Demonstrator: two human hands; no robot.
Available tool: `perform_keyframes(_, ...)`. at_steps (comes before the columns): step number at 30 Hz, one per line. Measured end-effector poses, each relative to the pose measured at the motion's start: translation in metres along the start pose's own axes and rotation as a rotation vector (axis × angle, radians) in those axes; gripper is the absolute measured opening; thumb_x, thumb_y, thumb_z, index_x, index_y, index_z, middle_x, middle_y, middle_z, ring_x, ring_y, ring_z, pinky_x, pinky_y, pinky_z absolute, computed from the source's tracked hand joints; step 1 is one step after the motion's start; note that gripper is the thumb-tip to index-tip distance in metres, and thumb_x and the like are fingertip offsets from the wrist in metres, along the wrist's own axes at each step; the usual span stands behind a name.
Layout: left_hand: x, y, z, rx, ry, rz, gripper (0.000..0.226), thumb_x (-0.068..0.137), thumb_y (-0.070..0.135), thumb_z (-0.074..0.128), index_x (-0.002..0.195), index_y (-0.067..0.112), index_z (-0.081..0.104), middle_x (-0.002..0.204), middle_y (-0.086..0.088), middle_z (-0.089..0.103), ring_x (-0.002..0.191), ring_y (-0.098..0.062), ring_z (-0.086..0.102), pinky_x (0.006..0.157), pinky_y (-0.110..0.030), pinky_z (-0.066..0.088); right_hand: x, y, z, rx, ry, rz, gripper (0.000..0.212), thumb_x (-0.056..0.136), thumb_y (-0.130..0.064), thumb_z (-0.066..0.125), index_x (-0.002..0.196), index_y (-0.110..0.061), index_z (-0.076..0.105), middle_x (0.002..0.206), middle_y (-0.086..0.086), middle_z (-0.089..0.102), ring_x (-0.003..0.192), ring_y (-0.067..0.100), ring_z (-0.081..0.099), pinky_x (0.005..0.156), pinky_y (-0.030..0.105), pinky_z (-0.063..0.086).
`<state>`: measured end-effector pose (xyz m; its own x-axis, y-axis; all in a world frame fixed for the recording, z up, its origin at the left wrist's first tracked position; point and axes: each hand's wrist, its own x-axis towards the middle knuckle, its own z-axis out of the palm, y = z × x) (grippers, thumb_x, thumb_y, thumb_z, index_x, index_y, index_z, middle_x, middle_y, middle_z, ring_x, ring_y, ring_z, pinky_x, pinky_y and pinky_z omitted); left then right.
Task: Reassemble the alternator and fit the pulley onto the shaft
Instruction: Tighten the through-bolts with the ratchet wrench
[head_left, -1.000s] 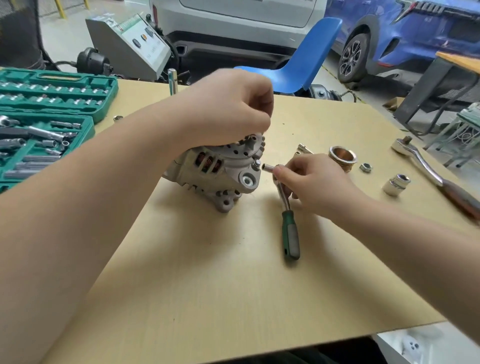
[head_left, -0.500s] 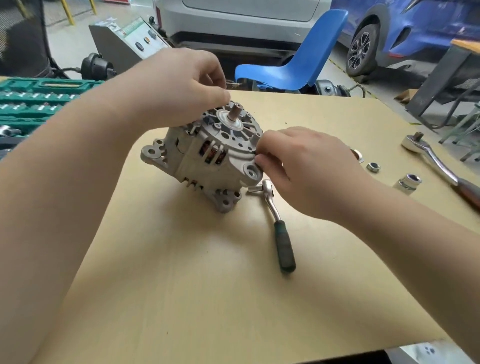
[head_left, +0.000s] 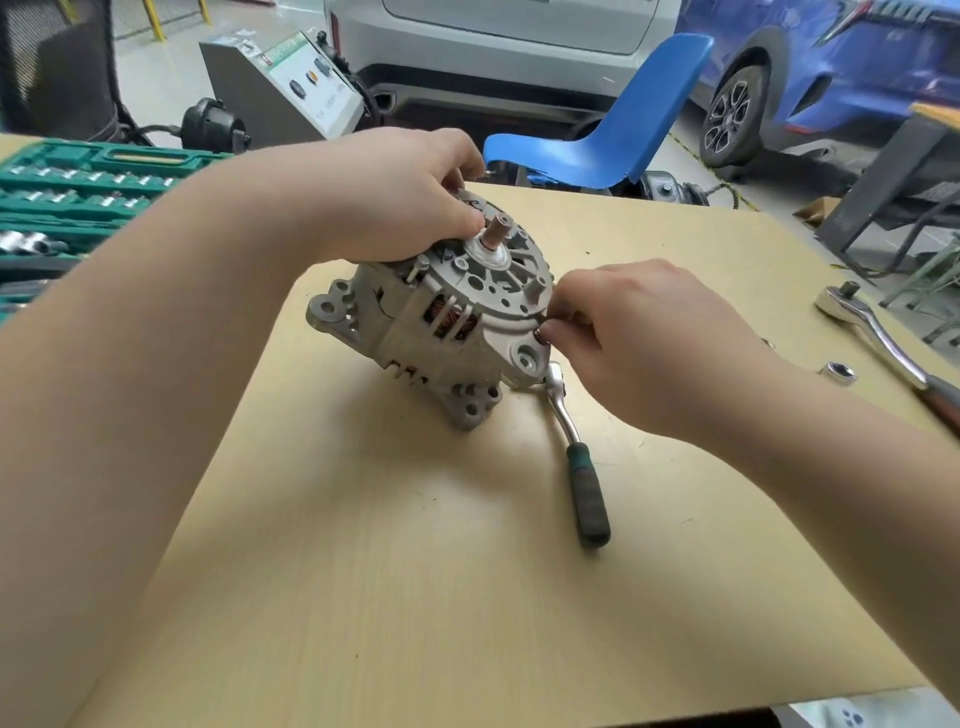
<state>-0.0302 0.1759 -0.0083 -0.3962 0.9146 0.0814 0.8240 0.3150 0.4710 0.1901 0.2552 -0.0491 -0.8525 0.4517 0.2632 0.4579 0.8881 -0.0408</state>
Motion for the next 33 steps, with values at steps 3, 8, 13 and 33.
perform_keyframes(3,0.001,0.001,0.001,0.028,-0.003,0.006,0.048,0.107,0.043,0.058,0.153,0.04,0.046,0.142,0.007,0.057,0.097,-0.015,0.062,0.069,-0.033,0.047,0.004,-0.001,0.001,0.069,-0.034,0.066,0.022,0.104,-0.037,0.056,0.096,-0.021,0.068,0.083,0.0,0.065,0.082,0.028,0.057,0.068,0.037,0.05)
perform_keyframes(8,0.004,-0.002,0.0,0.121,-0.012,0.031,0.049,0.108,0.047,0.051,0.155,0.039,0.043,0.15,0.008,0.047,0.117,-0.021,0.054,0.088,-0.038,0.043,0.007,-0.005,0.001,0.087,-0.052,0.128,0.022,0.102,-0.036,0.057,0.093,-0.02,0.069,0.084,-0.002,0.063,0.083,0.026,0.058,0.058,0.026,0.038)
perform_keyframes(13,0.006,-0.007,0.001,0.202,0.031,0.079,0.05,0.107,0.059,0.045,0.154,0.042,0.045,0.147,0.011,0.046,0.122,-0.024,0.054,0.092,-0.039,0.041,0.0,-0.01,0.005,0.185,-0.024,0.148,0.019,0.102,-0.036,0.057,0.087,-0.027,0.066,0.081,-0.009,0.064,0.08,0.017,0.059,0.06,0.028,0.042)
perform_keyframes(33,-0.011,-0.042,0.001,-0.175,0.063,-0.075,0.07,0.071,0.103,0.048,0.111,0.053,0.076,0.11,0.028,0.069,0.098,-0.003,0.062,0.078,-0.028,0.043,-0.023,0.007,0.05,1.316,0.057,0.451,0.024,0.091,-0.005,0.068,0.103,-0.025,0.074,0.086,0.004,0.065,0.052,0.032,0.061,0.05,0.035,0.052)
